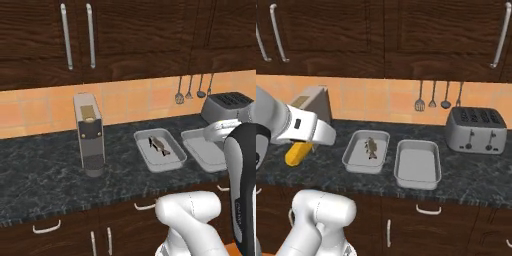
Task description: Place one corn and one fish in each tupperware on the nearby counter, to pack two identical lunches.
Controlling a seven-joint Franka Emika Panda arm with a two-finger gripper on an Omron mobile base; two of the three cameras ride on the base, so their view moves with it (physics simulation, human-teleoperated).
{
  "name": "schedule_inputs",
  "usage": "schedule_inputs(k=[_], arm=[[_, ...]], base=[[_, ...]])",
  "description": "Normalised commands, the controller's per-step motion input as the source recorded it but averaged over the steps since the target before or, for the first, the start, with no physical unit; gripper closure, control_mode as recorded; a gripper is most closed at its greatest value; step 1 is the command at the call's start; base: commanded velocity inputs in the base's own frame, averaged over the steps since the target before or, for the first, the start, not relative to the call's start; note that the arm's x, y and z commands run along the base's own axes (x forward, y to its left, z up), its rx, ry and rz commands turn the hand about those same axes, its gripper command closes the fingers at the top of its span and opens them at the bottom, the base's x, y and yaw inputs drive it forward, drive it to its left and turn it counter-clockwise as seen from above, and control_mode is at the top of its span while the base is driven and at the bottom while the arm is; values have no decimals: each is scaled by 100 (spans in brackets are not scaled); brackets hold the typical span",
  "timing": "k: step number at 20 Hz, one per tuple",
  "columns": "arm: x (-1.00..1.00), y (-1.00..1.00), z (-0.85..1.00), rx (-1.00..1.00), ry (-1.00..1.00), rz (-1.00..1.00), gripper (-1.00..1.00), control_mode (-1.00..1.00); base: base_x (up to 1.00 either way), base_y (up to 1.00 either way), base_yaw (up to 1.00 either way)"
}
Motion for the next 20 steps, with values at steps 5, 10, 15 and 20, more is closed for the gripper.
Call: schedule_inputs(k=[5,10,15,20], arm=[[0,0,0,0,0,0,100,100],[12,0,-32,0,-1,4,100,-100],[35,0,-98,0,-9,13,100,-100],[98,11,-61,0,0,1,100,-100]], base=[[89,5,5],[30,0,2],[0,0,0],[0,0,0]])
